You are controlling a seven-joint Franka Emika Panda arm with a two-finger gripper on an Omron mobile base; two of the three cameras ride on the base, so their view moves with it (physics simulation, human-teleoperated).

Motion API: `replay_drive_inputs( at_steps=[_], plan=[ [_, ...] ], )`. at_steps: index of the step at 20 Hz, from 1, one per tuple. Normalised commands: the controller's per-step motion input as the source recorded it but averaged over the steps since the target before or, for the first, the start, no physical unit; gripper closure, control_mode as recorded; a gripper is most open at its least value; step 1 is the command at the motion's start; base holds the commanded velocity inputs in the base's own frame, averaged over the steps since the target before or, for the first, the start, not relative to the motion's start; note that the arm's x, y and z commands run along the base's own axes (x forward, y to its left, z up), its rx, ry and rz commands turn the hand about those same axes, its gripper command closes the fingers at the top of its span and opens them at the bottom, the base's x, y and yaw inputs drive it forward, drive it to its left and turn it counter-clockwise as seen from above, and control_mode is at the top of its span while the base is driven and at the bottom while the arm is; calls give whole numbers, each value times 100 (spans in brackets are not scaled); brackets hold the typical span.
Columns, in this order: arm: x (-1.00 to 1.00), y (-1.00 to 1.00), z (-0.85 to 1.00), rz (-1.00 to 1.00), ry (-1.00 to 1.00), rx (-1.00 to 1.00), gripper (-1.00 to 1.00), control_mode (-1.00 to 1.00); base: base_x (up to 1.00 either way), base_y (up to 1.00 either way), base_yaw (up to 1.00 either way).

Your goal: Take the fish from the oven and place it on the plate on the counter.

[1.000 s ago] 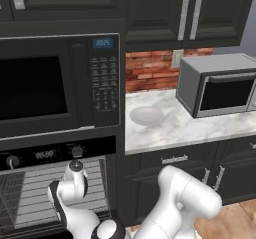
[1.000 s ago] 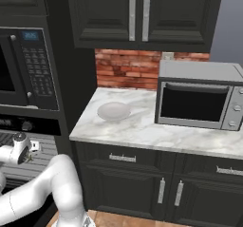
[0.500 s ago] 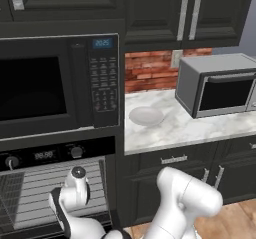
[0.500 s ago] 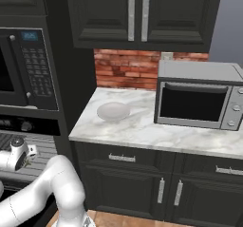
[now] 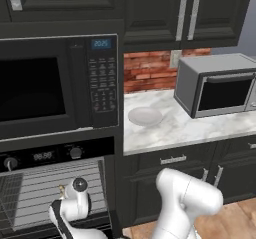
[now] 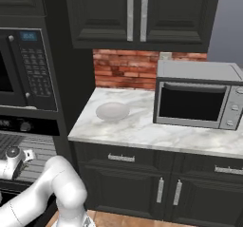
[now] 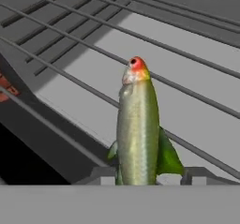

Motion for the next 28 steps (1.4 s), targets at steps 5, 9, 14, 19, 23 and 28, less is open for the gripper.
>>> replay_drive_inputs(
  at_steps=[5,9,14,19,23,28],
  plan=[
    [-85,81,-96,0,14,14,100,-100,0,0,0],
    [-52,50,-18,0,34,22,100,-100,0,0,0],
    [-25,14,12,0,36,22,100,-100,0,0,0],
    [-29,-1,52,0,23,24,100,-100,0,0,0],
    [-40,-15,93,-1,-6,16,100,-100,0,0,0],
    [-54,-49,100,-7,-55,7,100,-100,0,0,0]
  ],
)
